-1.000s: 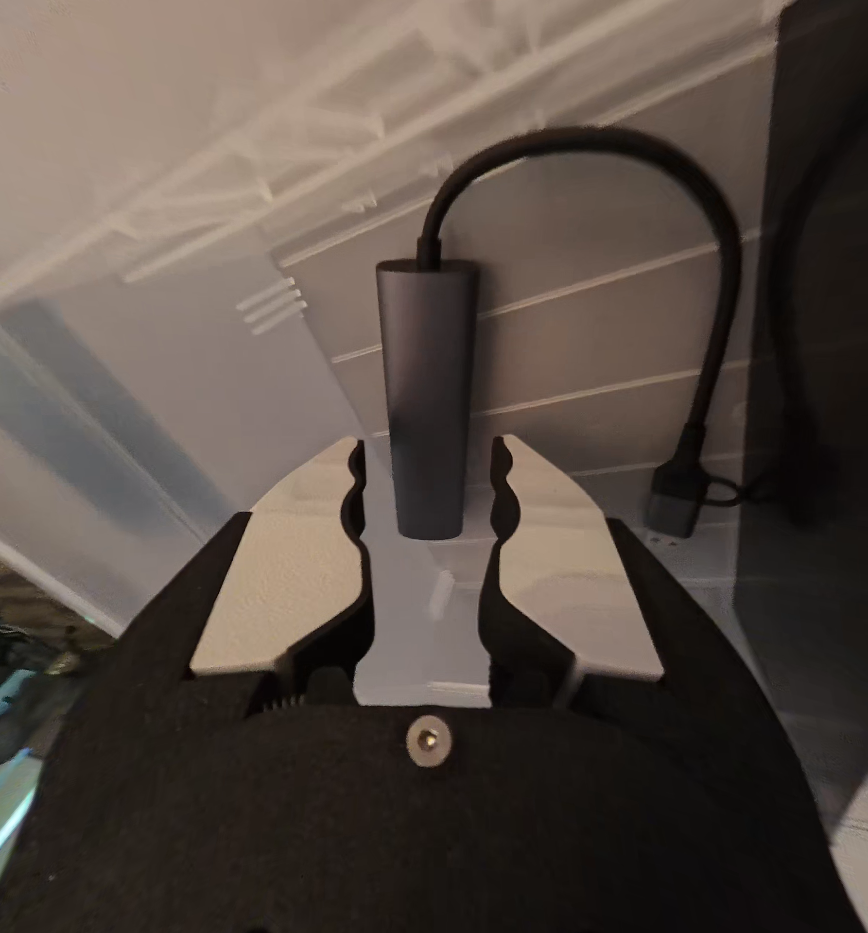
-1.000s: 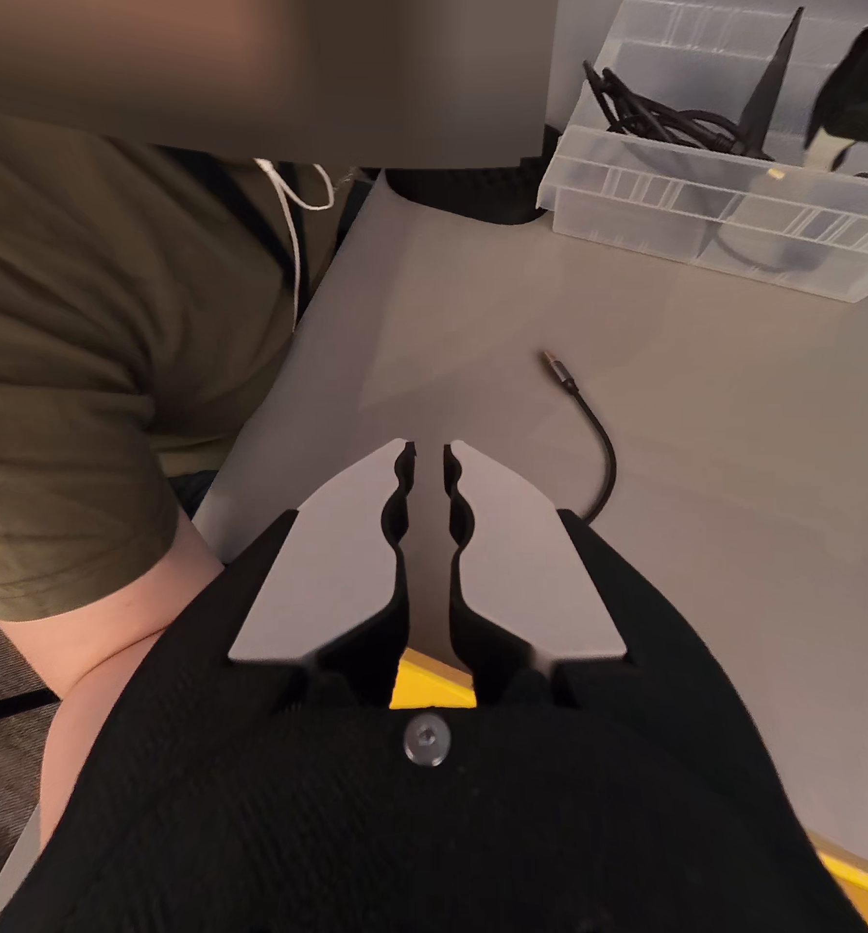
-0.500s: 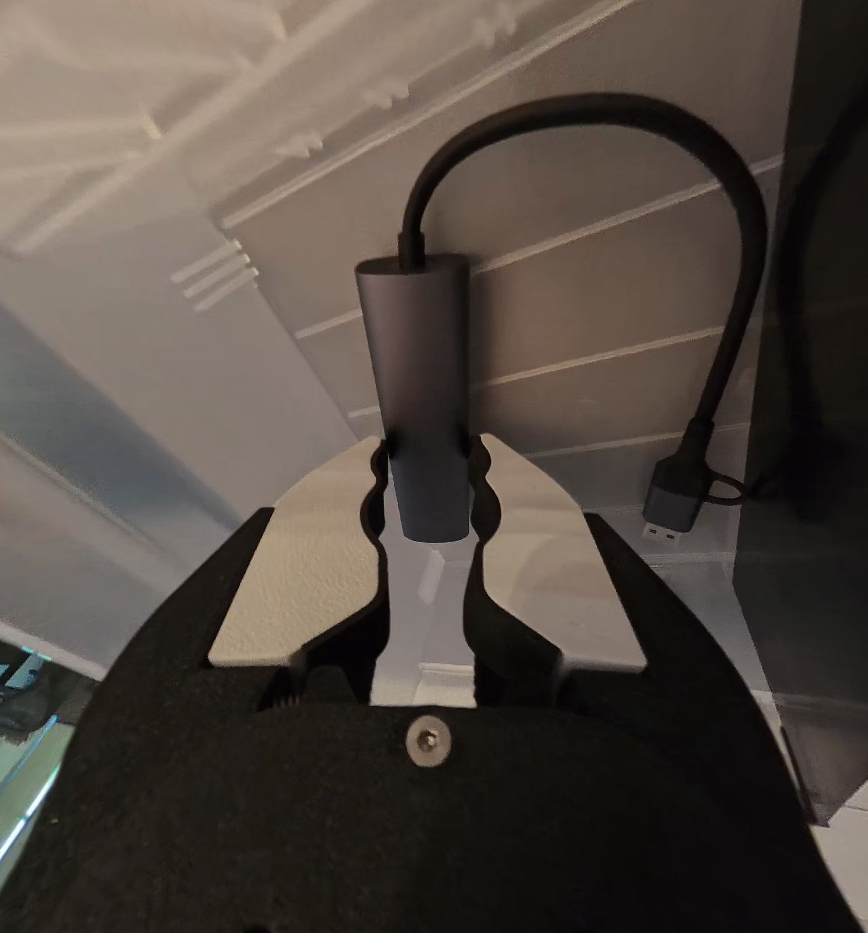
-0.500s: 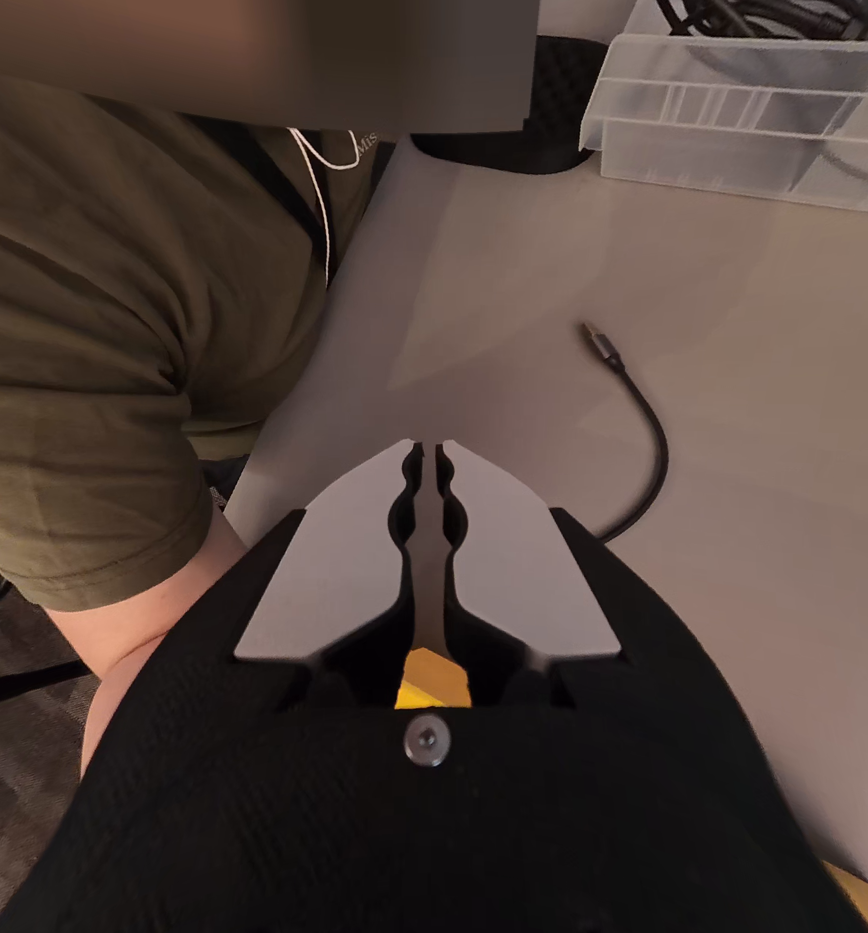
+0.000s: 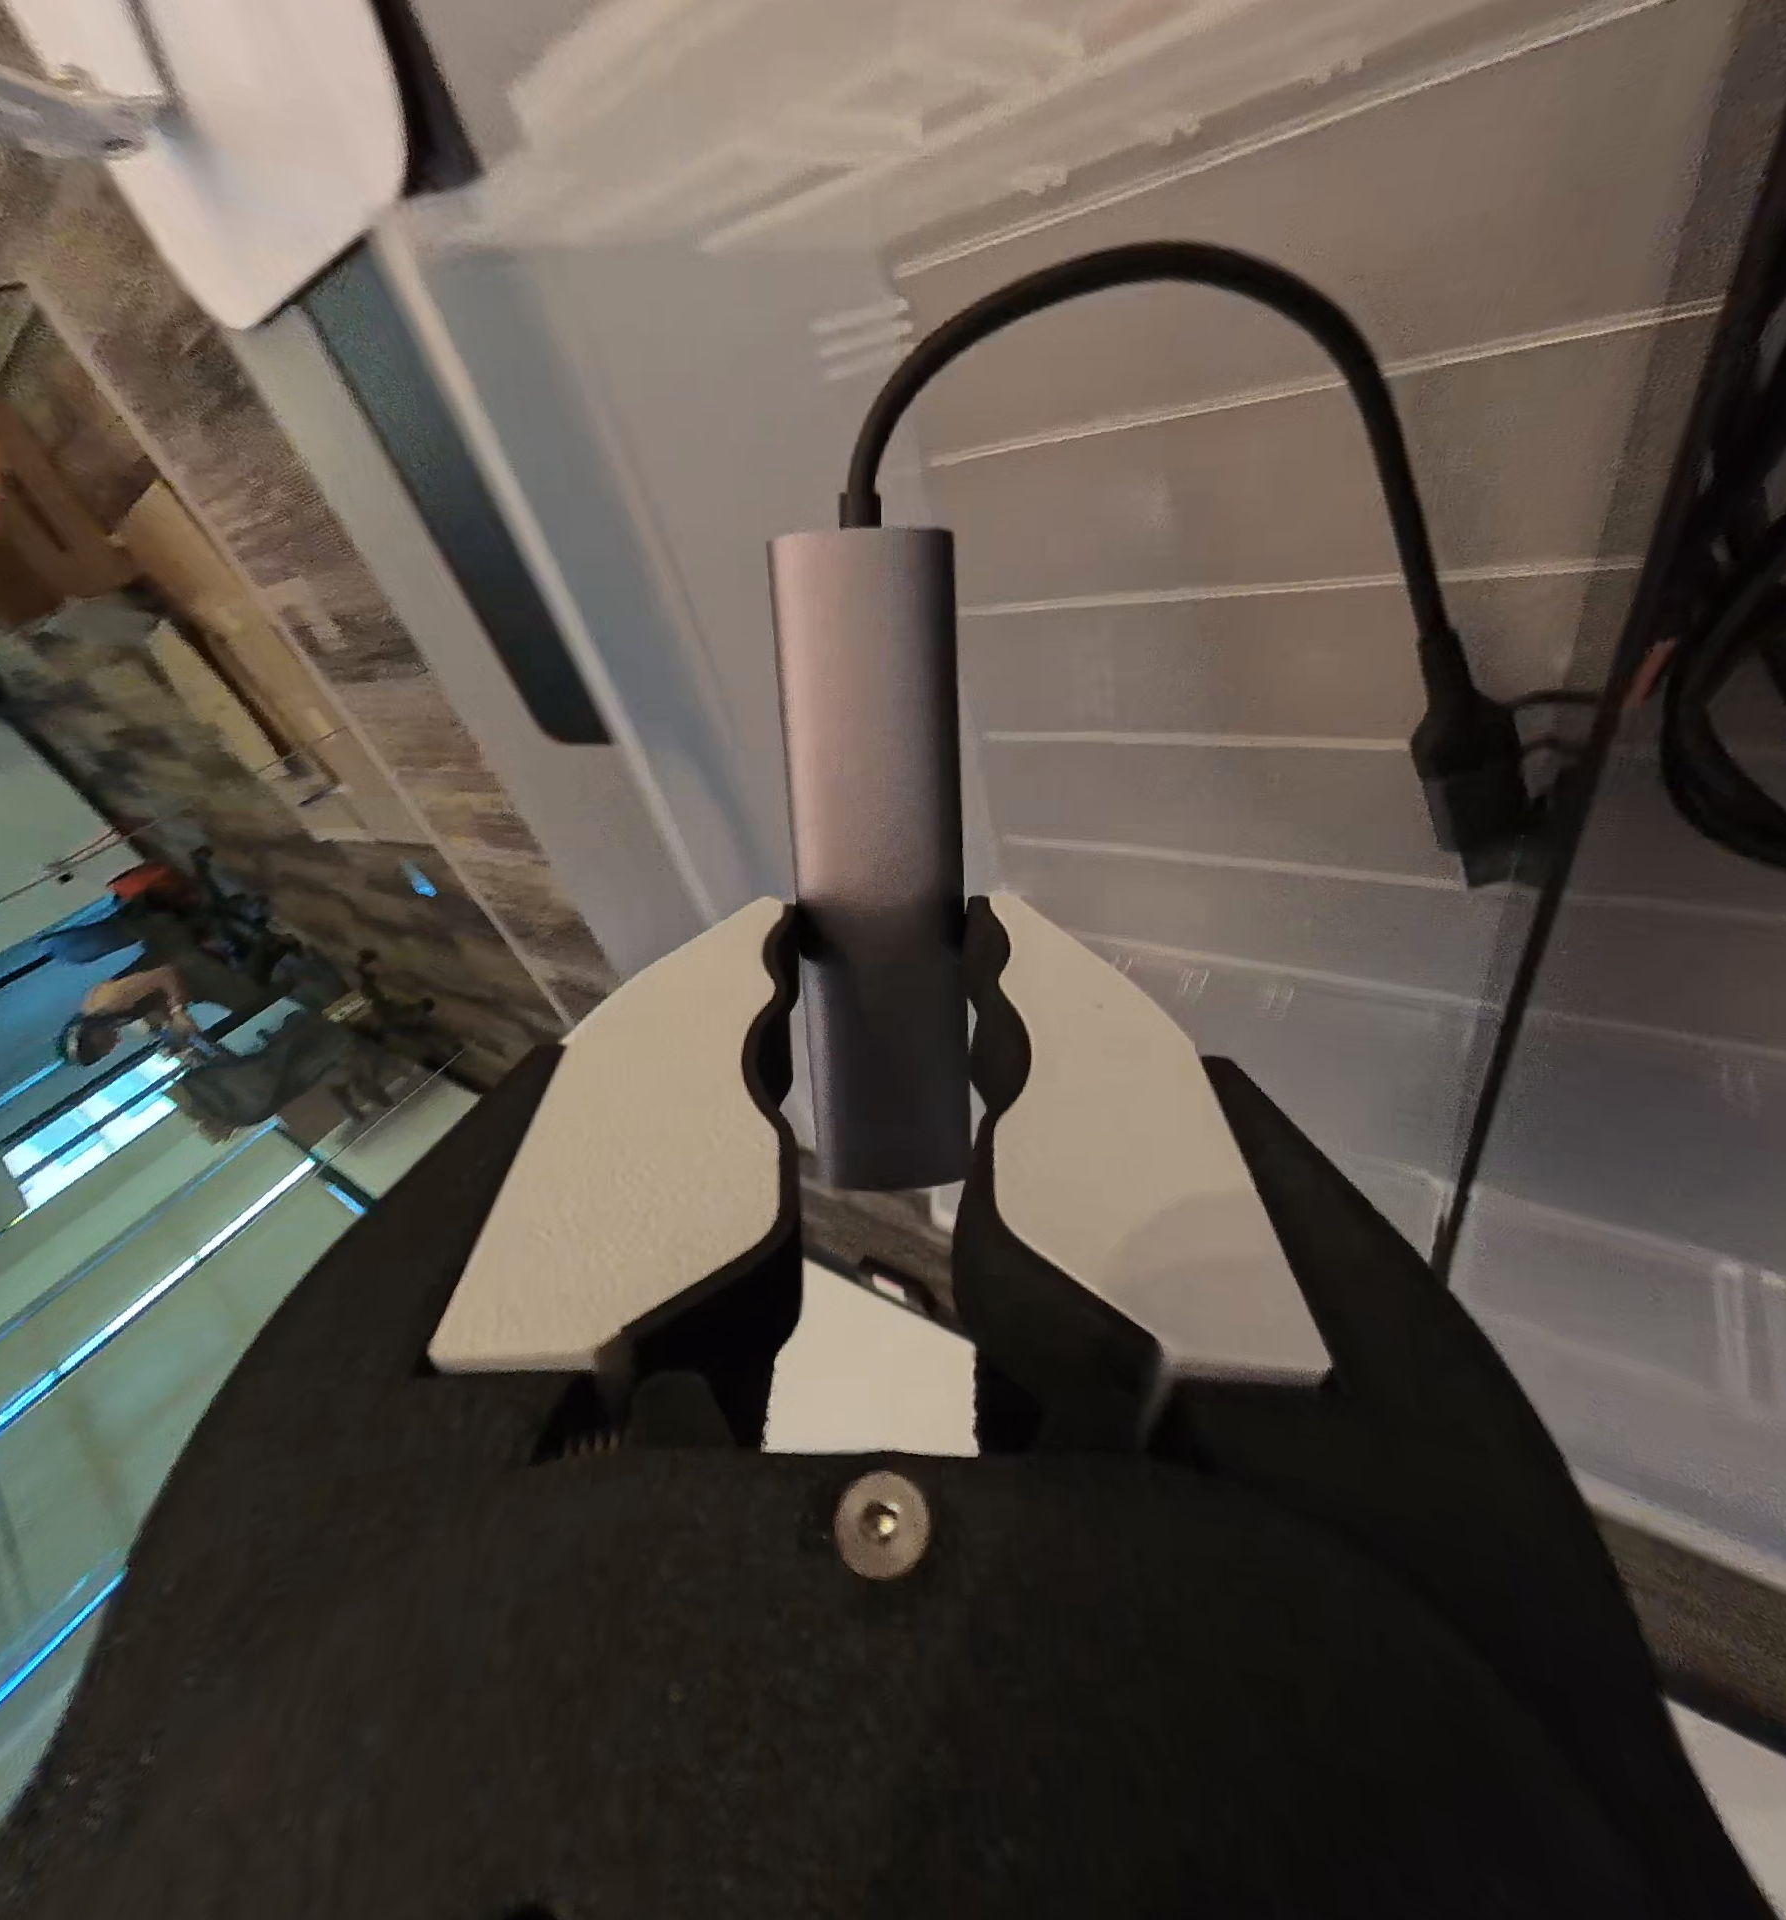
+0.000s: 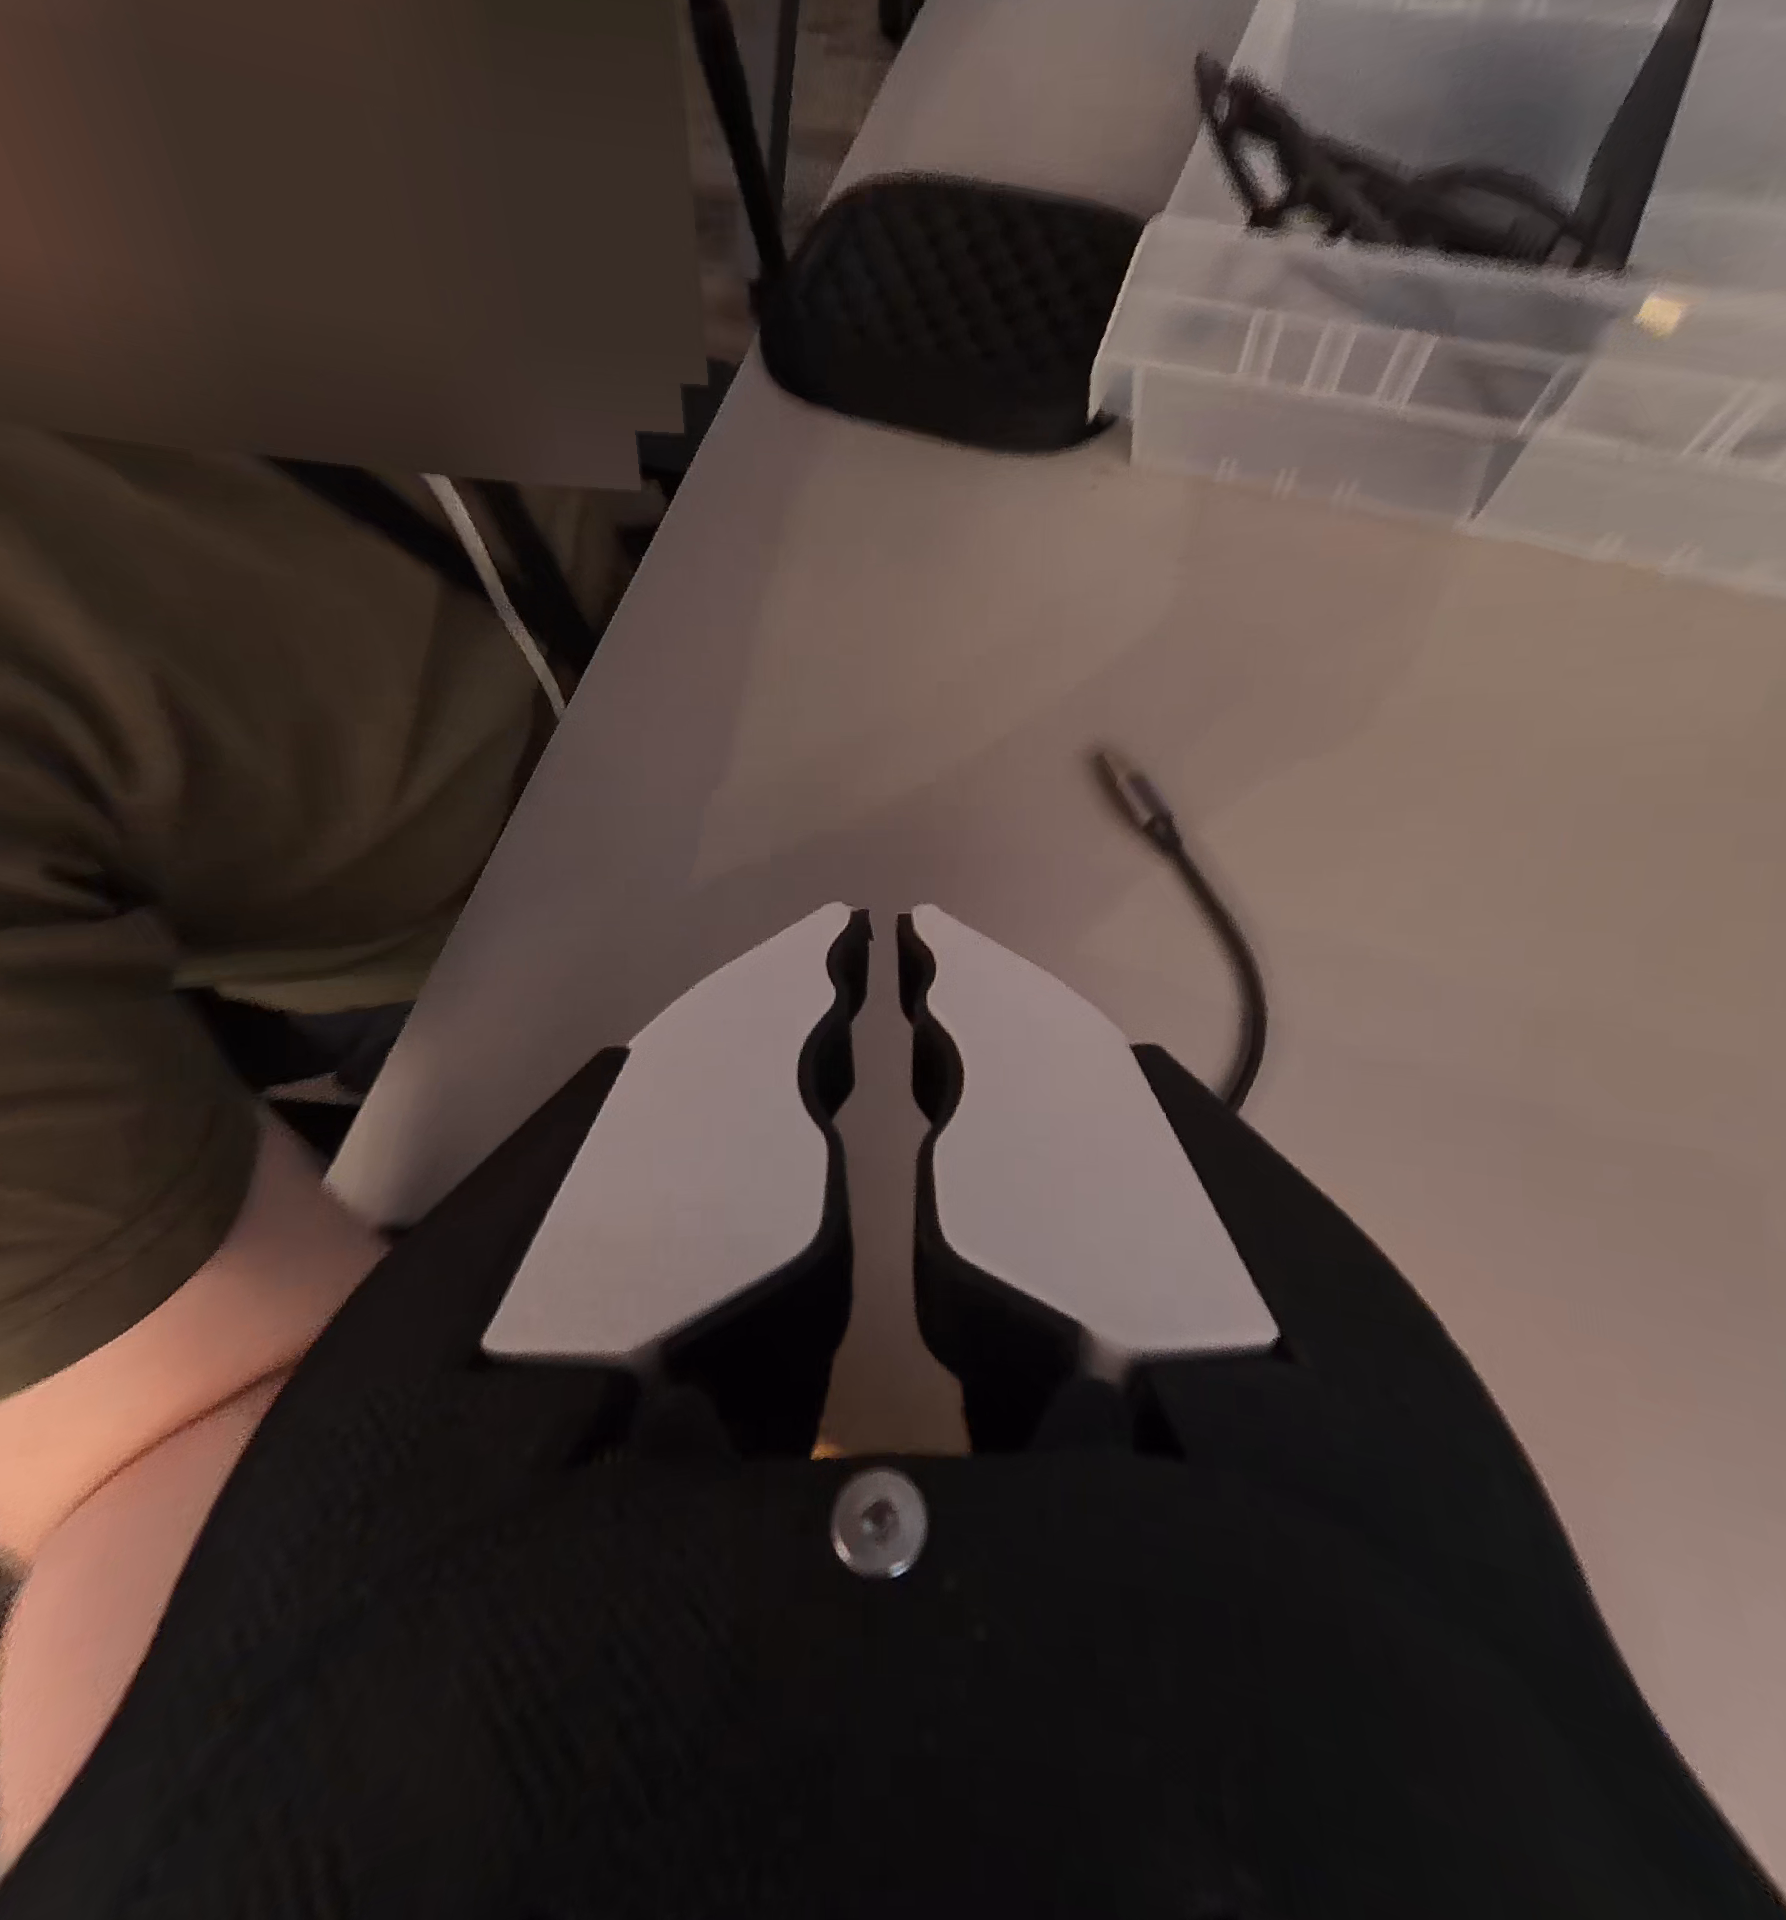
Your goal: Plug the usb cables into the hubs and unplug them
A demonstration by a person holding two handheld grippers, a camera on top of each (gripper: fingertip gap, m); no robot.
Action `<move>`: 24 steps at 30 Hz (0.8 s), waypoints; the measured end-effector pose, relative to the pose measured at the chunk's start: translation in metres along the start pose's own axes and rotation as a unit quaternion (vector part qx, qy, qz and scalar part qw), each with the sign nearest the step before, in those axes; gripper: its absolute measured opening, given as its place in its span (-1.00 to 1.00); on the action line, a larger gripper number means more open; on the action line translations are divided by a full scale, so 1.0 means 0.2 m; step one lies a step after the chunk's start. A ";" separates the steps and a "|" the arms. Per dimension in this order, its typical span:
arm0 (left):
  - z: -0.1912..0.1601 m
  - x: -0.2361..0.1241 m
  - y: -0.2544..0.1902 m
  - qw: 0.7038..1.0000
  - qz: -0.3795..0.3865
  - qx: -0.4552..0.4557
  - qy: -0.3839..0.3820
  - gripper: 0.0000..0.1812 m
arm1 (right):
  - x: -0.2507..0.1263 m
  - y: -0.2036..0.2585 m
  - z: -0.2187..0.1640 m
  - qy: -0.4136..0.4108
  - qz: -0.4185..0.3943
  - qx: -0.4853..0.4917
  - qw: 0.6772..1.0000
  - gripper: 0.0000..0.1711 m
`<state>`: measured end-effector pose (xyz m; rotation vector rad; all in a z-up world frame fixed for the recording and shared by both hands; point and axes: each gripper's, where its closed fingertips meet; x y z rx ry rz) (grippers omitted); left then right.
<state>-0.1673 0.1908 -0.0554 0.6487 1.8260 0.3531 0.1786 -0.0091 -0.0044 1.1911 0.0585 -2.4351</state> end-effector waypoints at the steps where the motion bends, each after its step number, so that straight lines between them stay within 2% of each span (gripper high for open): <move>1: -0.01 -0.05 0.03 1.000 0.012 -0.002 0.006 -0.67 | 0.01 -0.02 0.03 -0.009 -0.005 -0.002 1.000 -0.93; 8: -0.03 -0.33 0.13 0.998 0.048 -0.012 0.035 -0.67 | 0.10 -0.20 0.23 -0.084 -0.046 0.017 0.995 -0.92; 13: -0.03 -0.53 0.21 0.996 0.067 -0.018 0.049 -0.67 | 0.08 -0.29 0.31 -0.133 -0.079 0.031 0.987 -0.92; 16: -0.01 -0.67 0.28 0.994 0.085 -0.014 0.062 -0.67 | 0.01 -0.28 0.33 -0.141 -0.108 0.020 0.984 -0.92; 24: 0.11 -1.15 0.53 0.985 0.147 -0.004 0.091 -0.67 | -0.25 -0.22 0.43 -0.226 -0.182 0.005 0.957 -0.86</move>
Point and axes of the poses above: each gripper's, where its closed fingertips meet, x out along the fingers, z out of its top, y = z × x across the jaws, and after that the axes turned 9 degrees about y, right-handed
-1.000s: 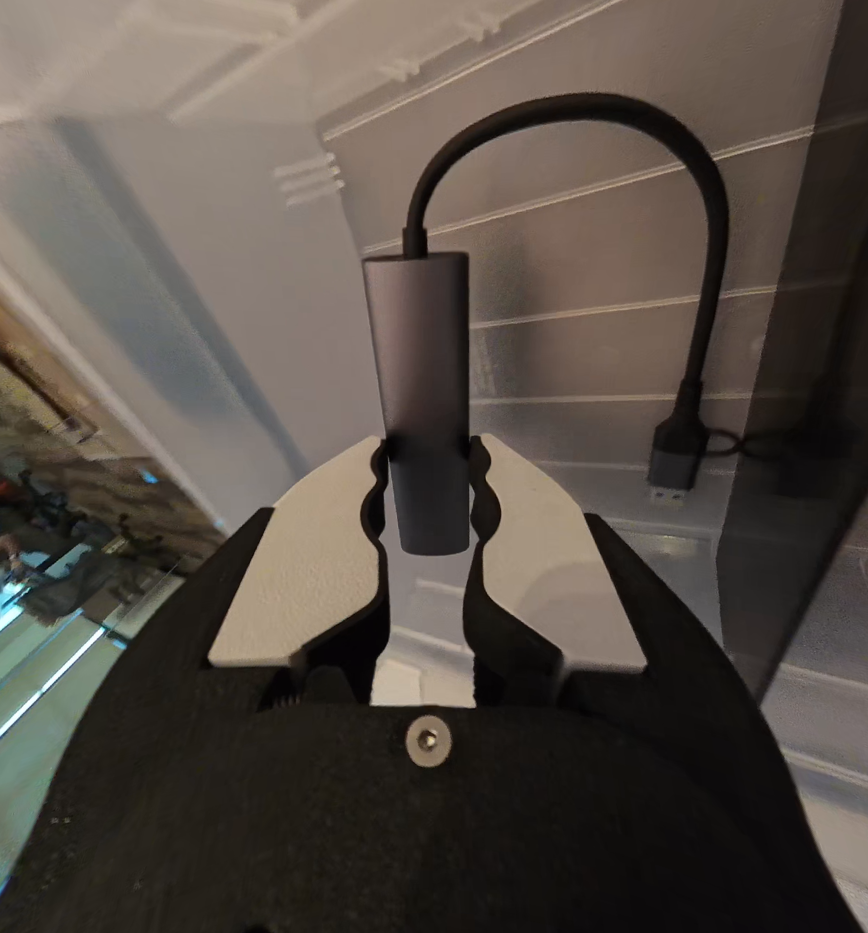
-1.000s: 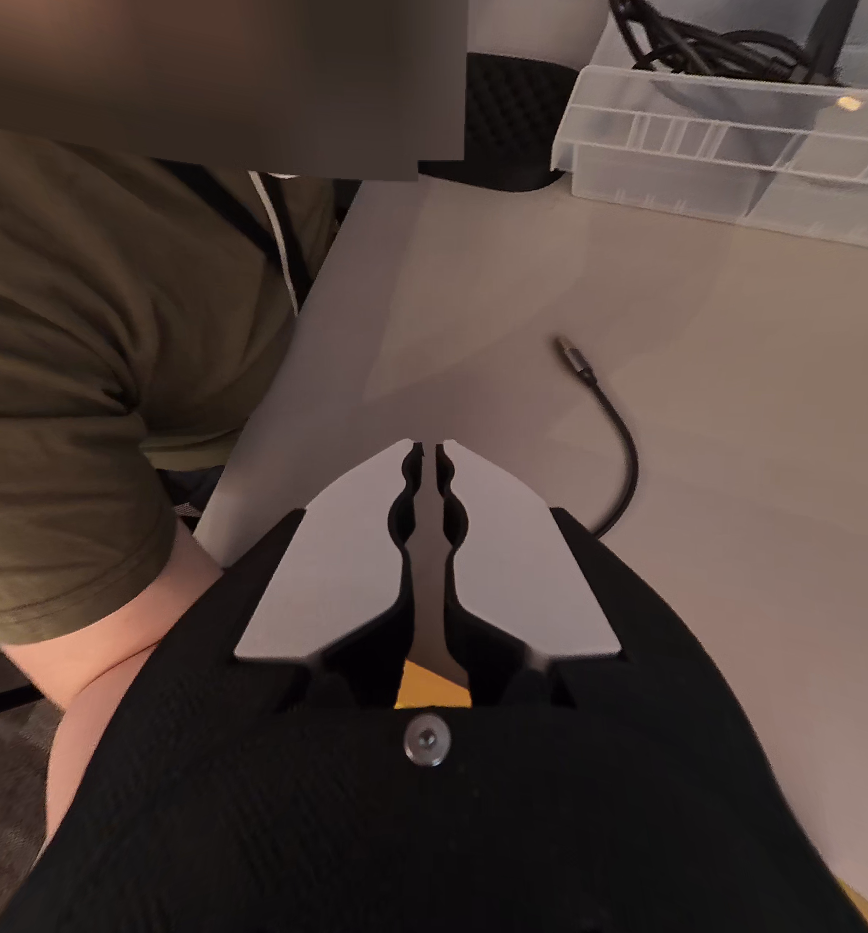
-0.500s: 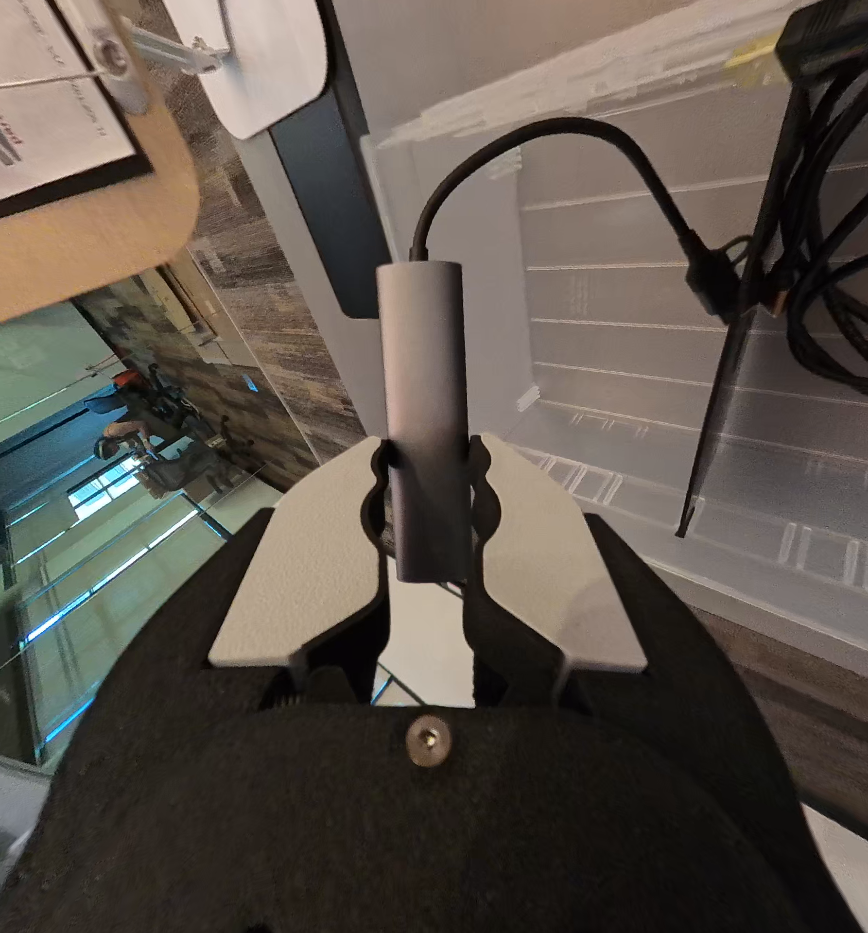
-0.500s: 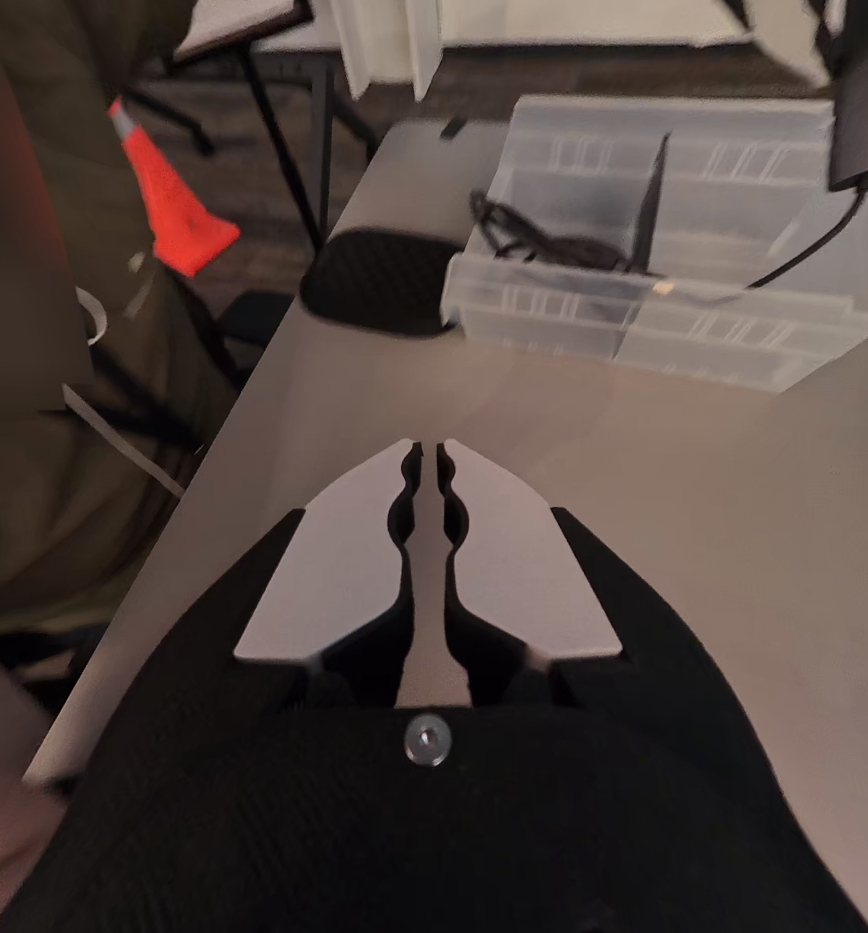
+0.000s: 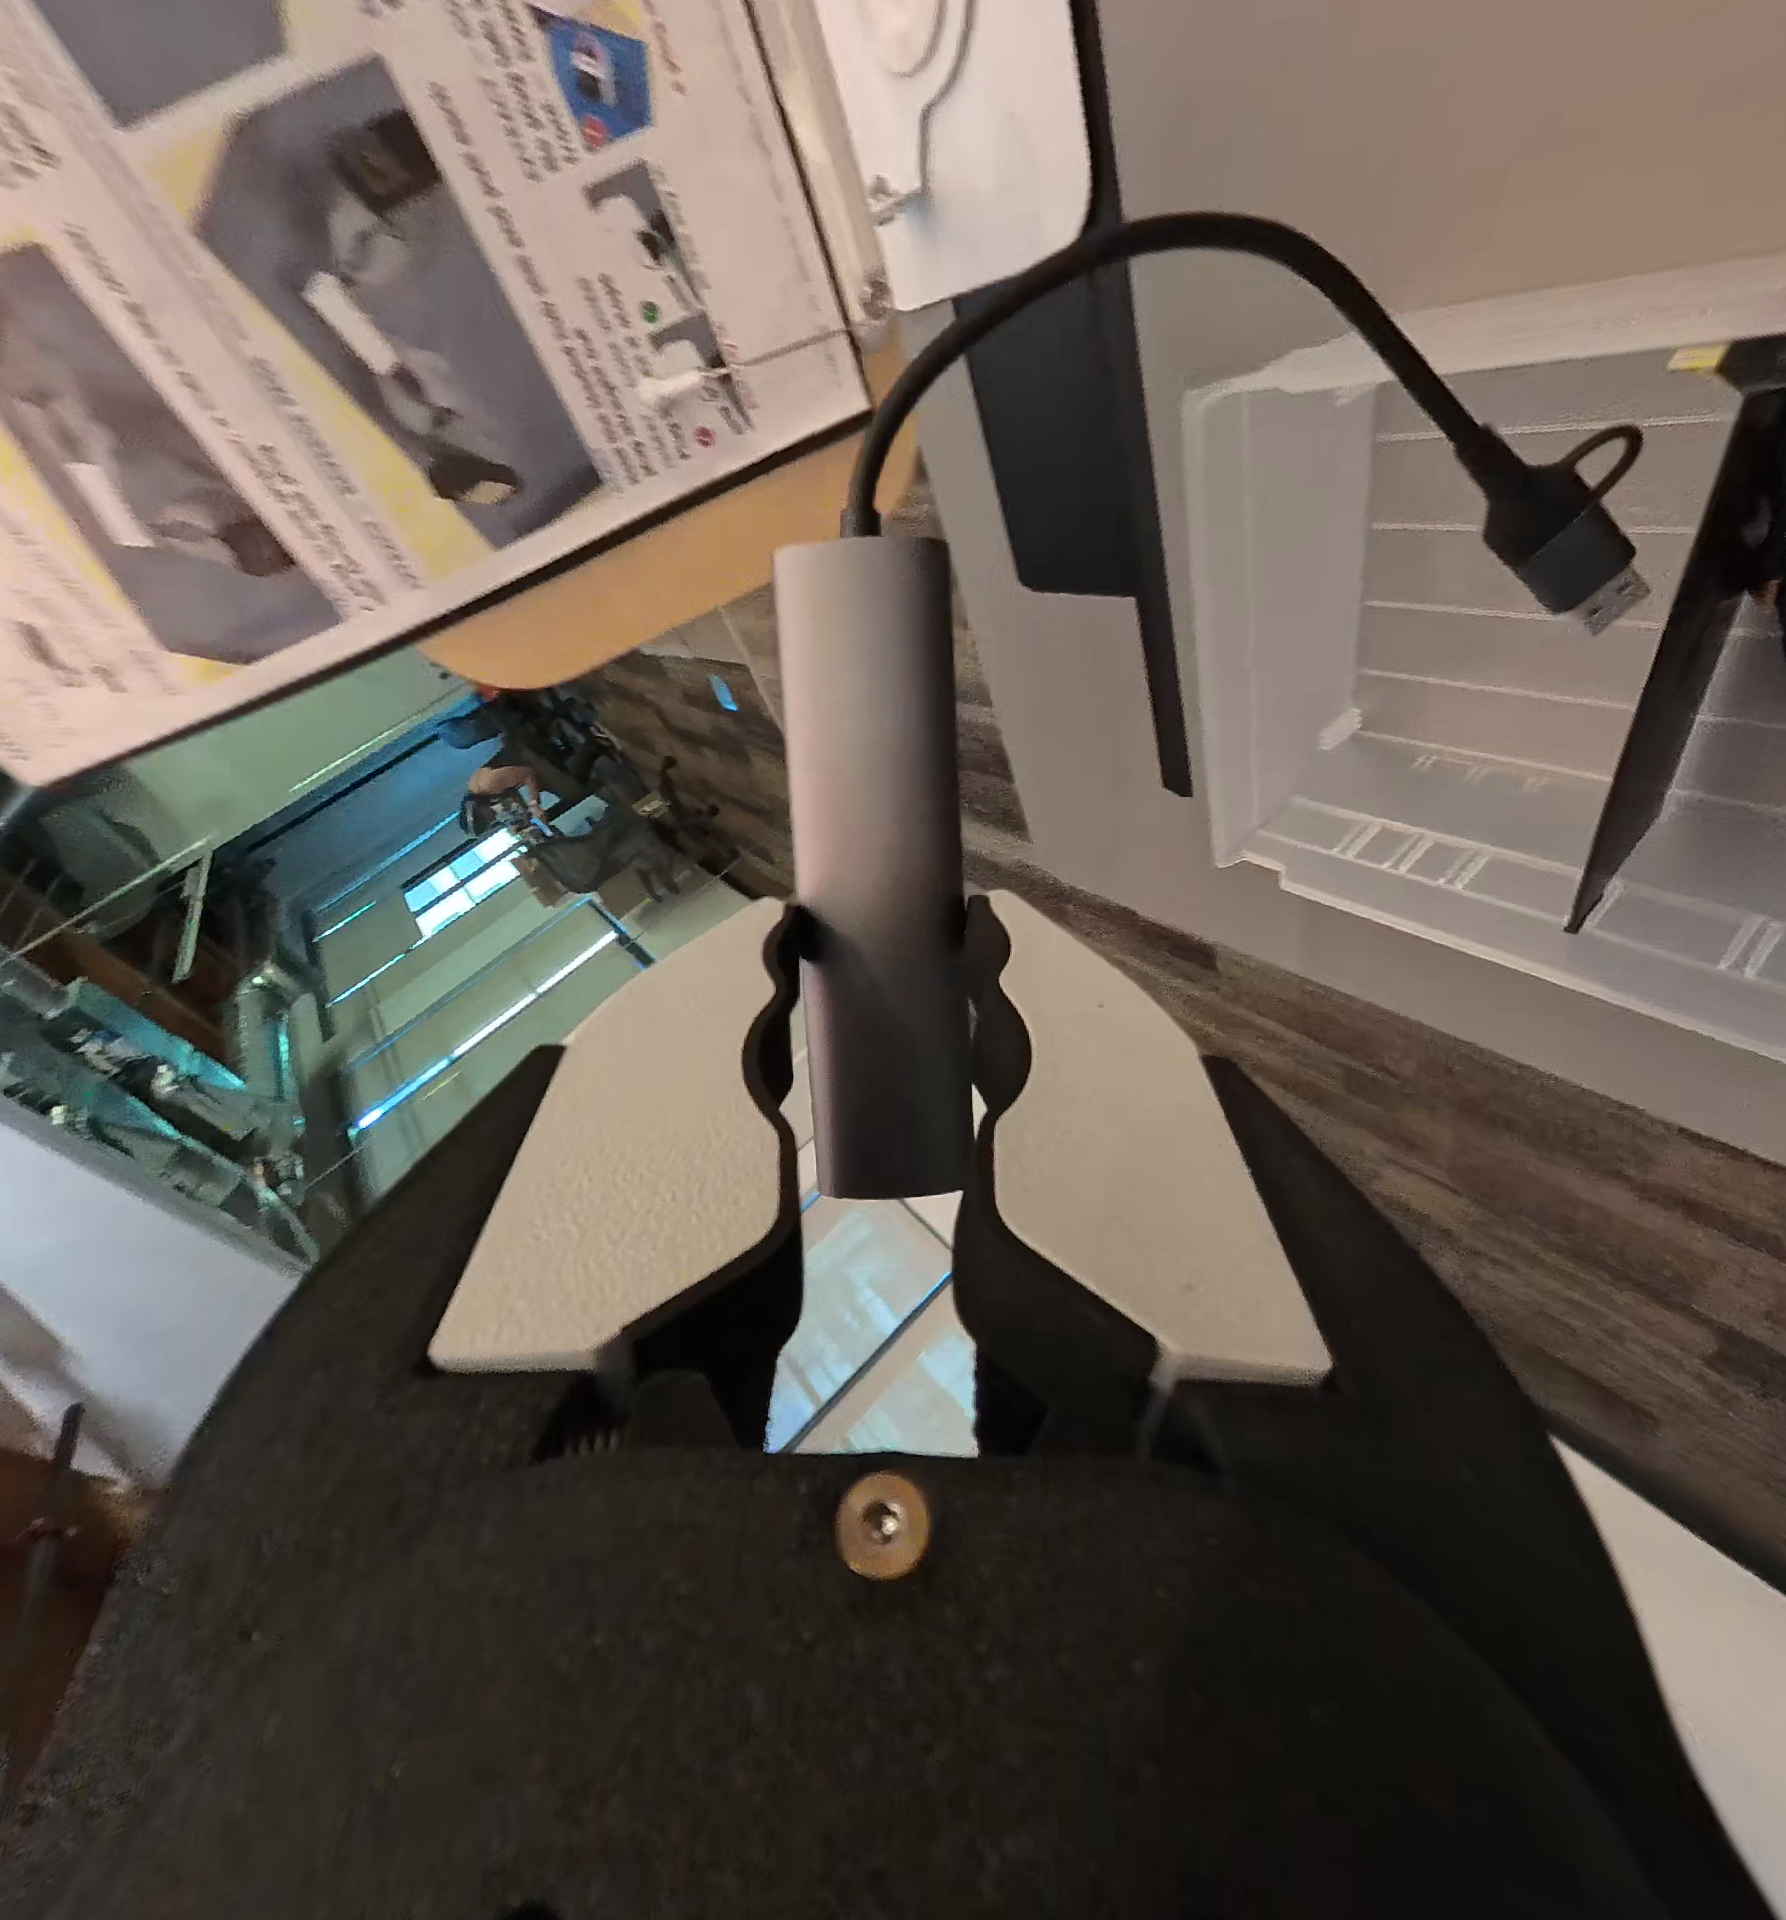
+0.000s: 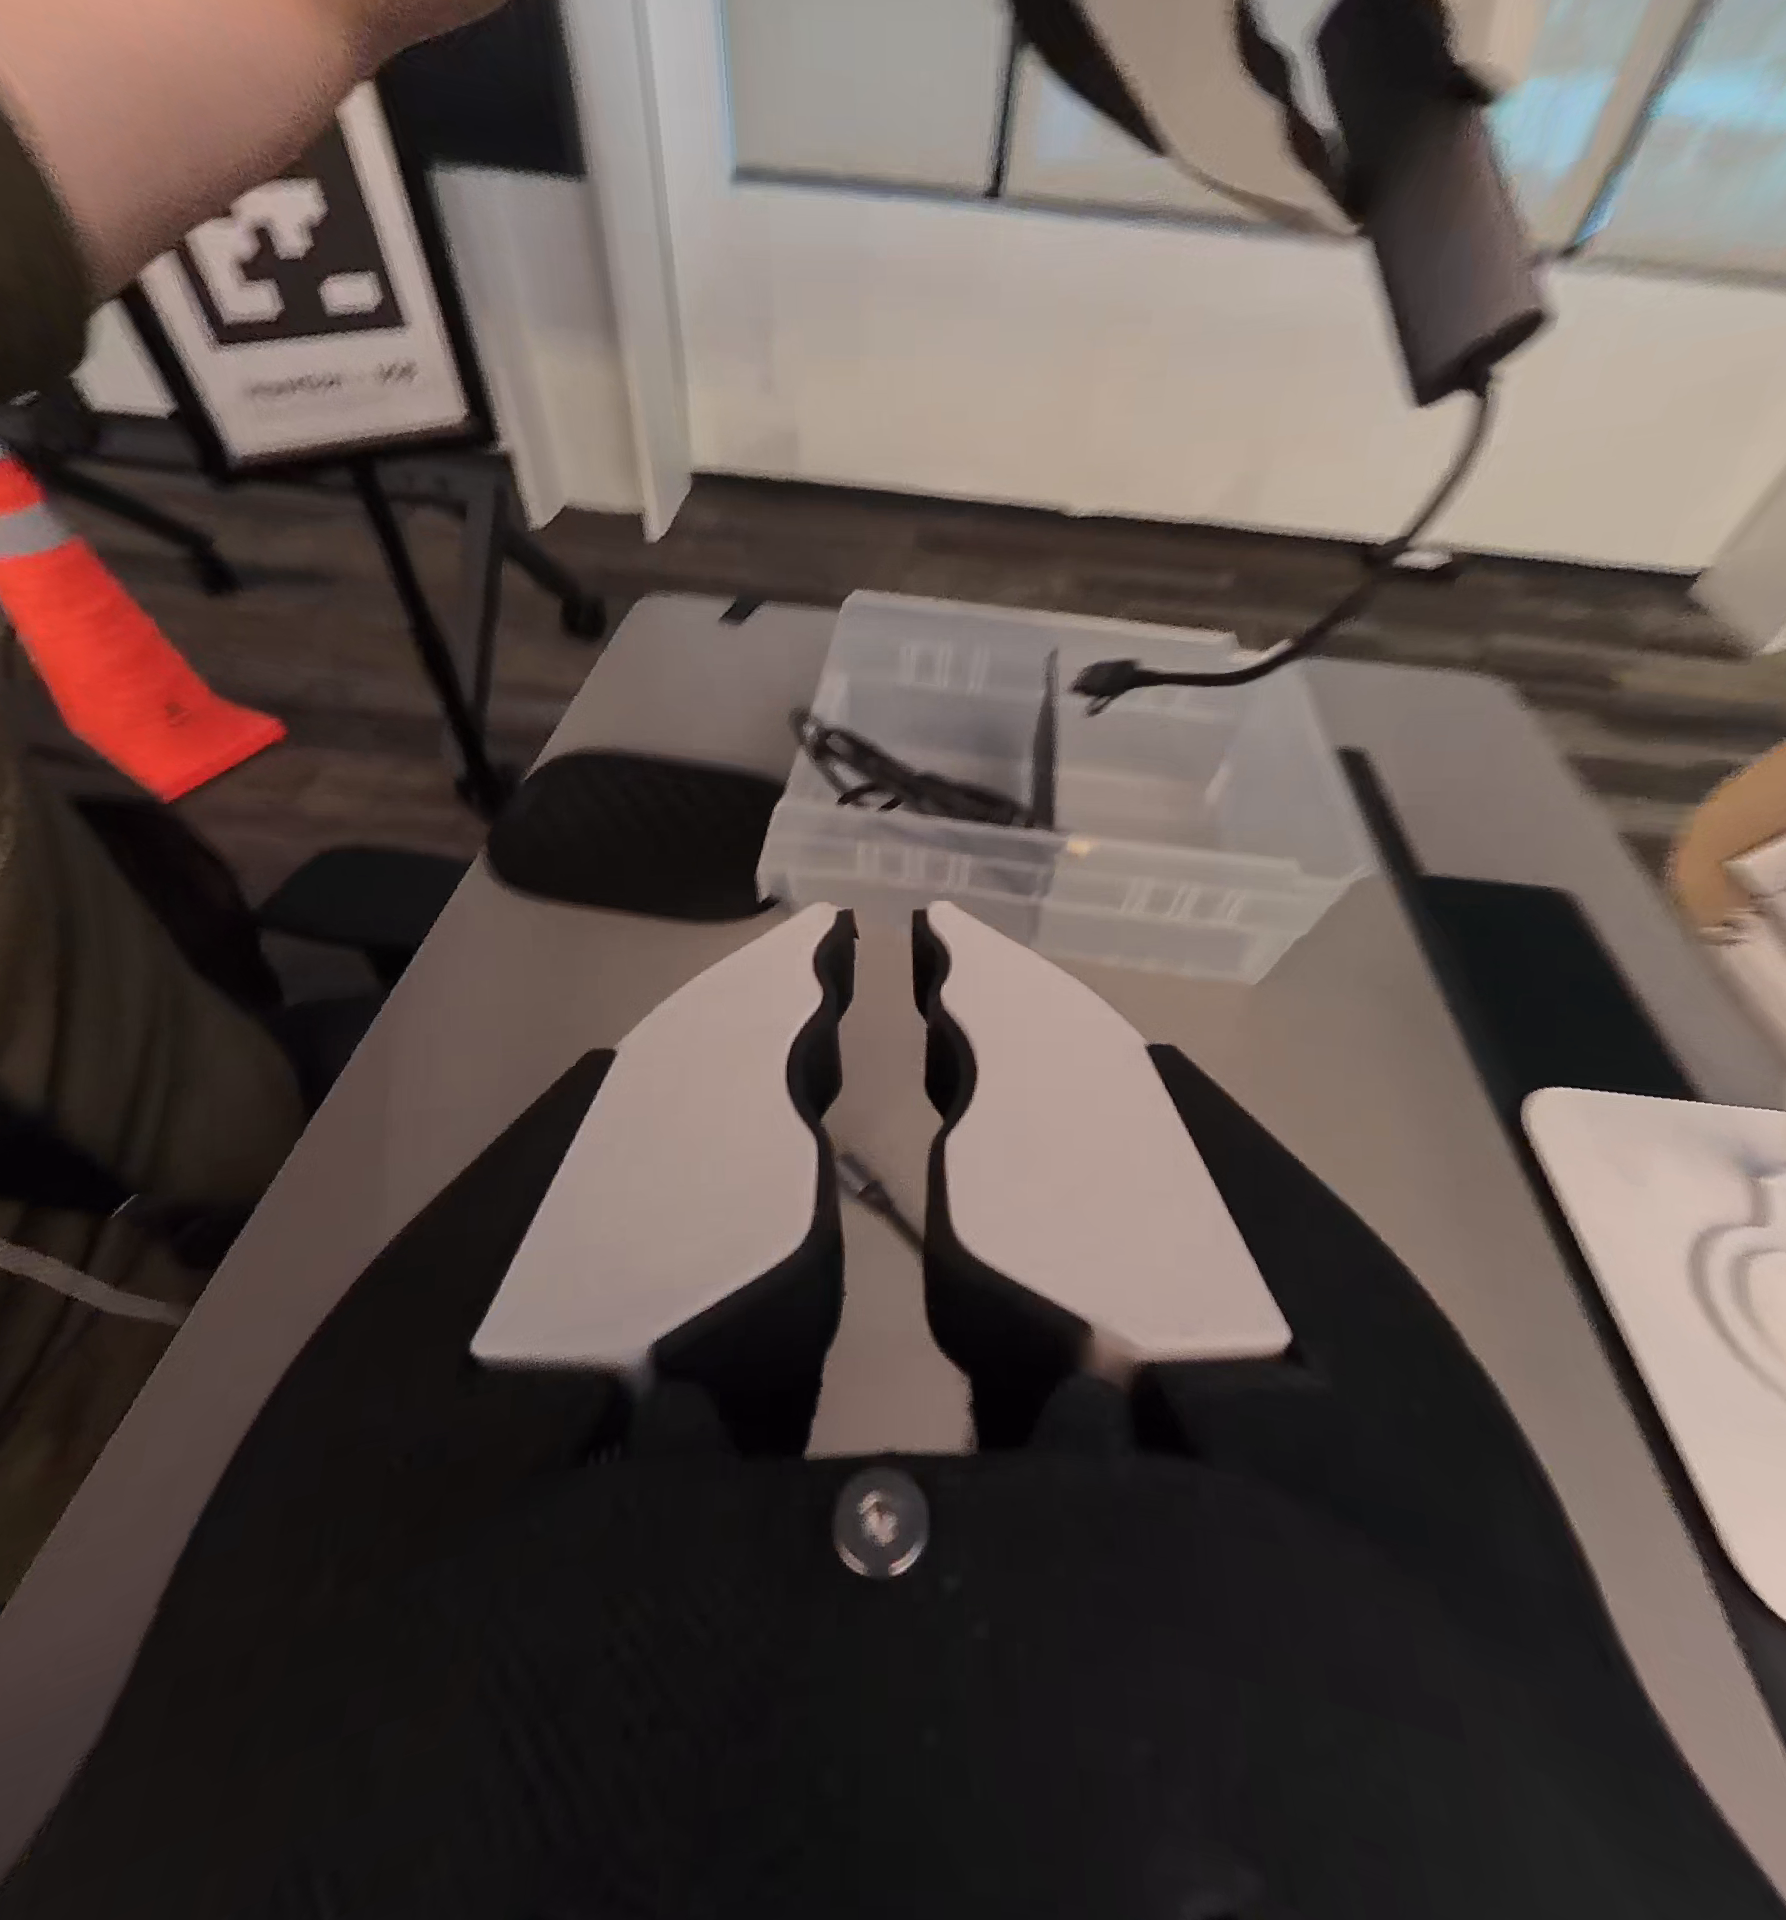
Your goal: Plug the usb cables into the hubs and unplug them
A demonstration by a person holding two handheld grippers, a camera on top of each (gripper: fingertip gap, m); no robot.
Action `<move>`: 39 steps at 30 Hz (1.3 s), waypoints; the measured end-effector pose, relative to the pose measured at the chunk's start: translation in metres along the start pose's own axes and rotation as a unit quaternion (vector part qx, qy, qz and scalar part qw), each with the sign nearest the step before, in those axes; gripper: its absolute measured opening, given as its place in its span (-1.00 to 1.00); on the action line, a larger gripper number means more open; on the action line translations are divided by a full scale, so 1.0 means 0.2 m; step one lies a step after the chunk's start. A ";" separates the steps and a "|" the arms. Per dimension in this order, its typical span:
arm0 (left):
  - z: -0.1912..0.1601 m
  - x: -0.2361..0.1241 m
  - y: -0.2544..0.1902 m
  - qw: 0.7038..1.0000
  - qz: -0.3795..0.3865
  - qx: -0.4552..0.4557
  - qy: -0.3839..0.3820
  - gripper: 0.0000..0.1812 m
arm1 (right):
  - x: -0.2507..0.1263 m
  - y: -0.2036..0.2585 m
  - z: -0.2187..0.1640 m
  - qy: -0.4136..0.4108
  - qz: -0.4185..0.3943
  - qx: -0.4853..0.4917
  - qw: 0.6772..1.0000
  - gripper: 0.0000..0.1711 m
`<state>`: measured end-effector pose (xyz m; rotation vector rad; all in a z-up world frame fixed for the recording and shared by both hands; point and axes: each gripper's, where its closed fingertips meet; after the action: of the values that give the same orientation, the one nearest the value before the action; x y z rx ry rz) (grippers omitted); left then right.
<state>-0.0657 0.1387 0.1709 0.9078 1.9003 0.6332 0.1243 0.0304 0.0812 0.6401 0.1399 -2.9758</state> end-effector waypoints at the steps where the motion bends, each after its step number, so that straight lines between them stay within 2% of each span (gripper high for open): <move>1: 0.01 -0.05 0.04 1.000 0.006 0.002 0.002 -0.67 | -0.02 -0.01 0.02 -0.014 -0.012 0.002 1.000 -0.86; 4: 0.11 -0.21 0.12 1.000 0.019 -0.001 -0.017 -0.67 | -0.15 -0.07 0.11 -0.073 -0.057 0.026 0.995 -0.83; 8: 0.33 -0.37 0.15 0.998 0.026 0.006 -0.063 -0.67 | -0.35 -0.14 0.21 -0.169 -0.092 0.086 0.978 -0.73; 11: 0.52 -0.48 0.13 0.994 0.036 0.029 -0.100 -0.67 | -0.37 -0.18 0.17 -0.170 -0.076 0.135 0.973 -0.53; 15: 0.74 -0.60 0.05 0.987 0.046 0.074 -0.135 -0.67 | -0.34 -0.12 0.20 -0.192 -0.007 0.139 0.971 -0.44; 18: 0.83 -0.64 0.02 0.983 0.051 0.097 -0.144 -0.67 | -0.31 -0.04 0.23 -0.194 0.064 0.154 0.967 -0.45; 21: 0.89 -0.66 0.01 0.982 0.045 0.104 -0.148 -0.67 | -0.25 -0.03 0.21 -0.173 0.073 0.173 0.967 -0.50; 25: 0.92 -0.65 -0.01 0.982 0.044 0.116 -0.143 -0.67 | -0.23 -0.05 0.21 -0.179 0.094 0.199 0.959 -0.79; 27: 0.92 -0.64 -0.03 0.982 0.036 0.121 -0.139 -0.67 | -0.21 -0.03 0.19 -0.166 0.116 0.206 0.957 -0.79; 29: 0.92 -0.62 -0.03 0.983 0.032 0.117 -0.135 -0.67 | -0.19 -0.05 0.18 -0.161 0.098 0.186 0.964 -0.79; 32: 0.89 -0.59 -0.03 0.990 0.008 0.075 -0.121 -0.67 | -0.18 -0.09 0.17 -0.150 0.030 0.152 0.977 -0.78; 35: 0.84 -0.57 -0.01 0.993 -0.015 0.015 -0.116 -0.60 | -0.19 -0.17 0.14 -0.123 -0.077 0.106 0.984 -0.79; 39: 0.75 -0.58 0.04 0.985 -0.021 -0.074 -0.156 -0.53 | -0.25 -0.22 0.14 -0.095 -0.211 -0.014 0.973 -0.79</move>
<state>0.1069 0.0596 0.1667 0.8172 1.5681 0.5627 0.1543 0.0755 0.1305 0.3528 0.3426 -3.4120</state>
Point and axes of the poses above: each gripper's, where its closed fingertips meet, x out along the fingers, z out of its top, y = z × x across the jaws, and after that the axes turned 9 degrees about y, right-handed
